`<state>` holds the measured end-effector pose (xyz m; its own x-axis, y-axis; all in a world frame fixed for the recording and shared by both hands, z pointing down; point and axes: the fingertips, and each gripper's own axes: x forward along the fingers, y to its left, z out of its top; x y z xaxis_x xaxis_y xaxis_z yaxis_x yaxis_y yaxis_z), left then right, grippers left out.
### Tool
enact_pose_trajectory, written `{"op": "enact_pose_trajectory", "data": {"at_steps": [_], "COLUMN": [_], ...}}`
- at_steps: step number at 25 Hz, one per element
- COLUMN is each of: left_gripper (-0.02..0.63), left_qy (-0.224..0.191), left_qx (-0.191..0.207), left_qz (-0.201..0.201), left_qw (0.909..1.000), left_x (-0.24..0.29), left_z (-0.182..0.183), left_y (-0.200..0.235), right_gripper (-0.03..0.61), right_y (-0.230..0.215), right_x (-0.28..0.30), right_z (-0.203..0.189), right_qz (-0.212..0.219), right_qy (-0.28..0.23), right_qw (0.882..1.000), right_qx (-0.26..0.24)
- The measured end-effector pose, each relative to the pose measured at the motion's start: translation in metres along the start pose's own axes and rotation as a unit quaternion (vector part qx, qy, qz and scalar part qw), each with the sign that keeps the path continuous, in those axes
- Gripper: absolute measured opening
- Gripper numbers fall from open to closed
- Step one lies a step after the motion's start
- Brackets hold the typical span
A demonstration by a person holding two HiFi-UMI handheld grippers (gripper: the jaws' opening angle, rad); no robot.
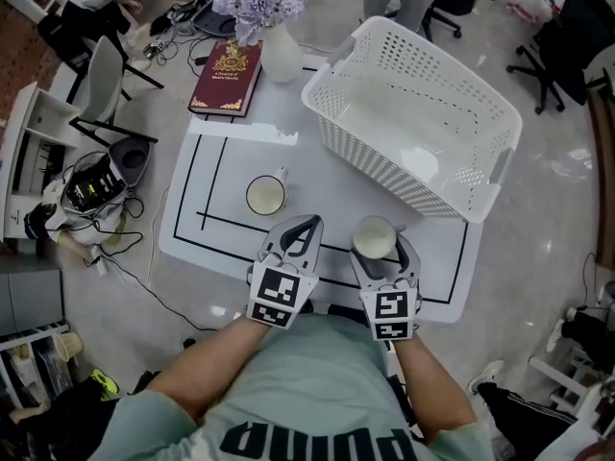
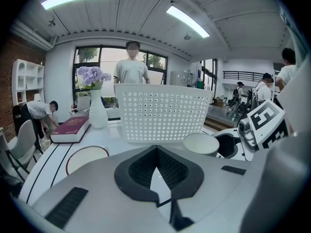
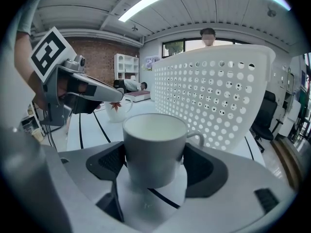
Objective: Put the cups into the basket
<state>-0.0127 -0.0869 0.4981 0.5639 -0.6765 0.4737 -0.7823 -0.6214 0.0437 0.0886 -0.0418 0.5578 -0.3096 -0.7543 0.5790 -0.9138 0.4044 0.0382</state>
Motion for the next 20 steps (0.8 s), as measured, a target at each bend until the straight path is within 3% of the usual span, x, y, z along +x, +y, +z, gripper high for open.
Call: {"op": "enact_pose_trajectory", "data": {"at_steps": [8, 20], "left_gripper": [0.003, 0.003], "left_qy": [-0.009, -0.053], "left_qx": [-0.004, -0.028], "left_qz": [0.001, 0.016], "left_qw": [1.0000, 0.9981], "left_x": [-0.002, -0.022], "left_z": [0.006, 0.046], "left_y": [0.002, 0.007], "right_gripper": [0.373, 0.373], "right_y": [-0.002, 0.006], "right_x": [-0.011, -0.051], "right_z": [0.016, 0.089], "right_qz": [-0.001, 0.016], "right_qy": [-0.020, -0.101], "right_qw": [1.000, 0.995], "right_qx": [0.005, -0.001]}}
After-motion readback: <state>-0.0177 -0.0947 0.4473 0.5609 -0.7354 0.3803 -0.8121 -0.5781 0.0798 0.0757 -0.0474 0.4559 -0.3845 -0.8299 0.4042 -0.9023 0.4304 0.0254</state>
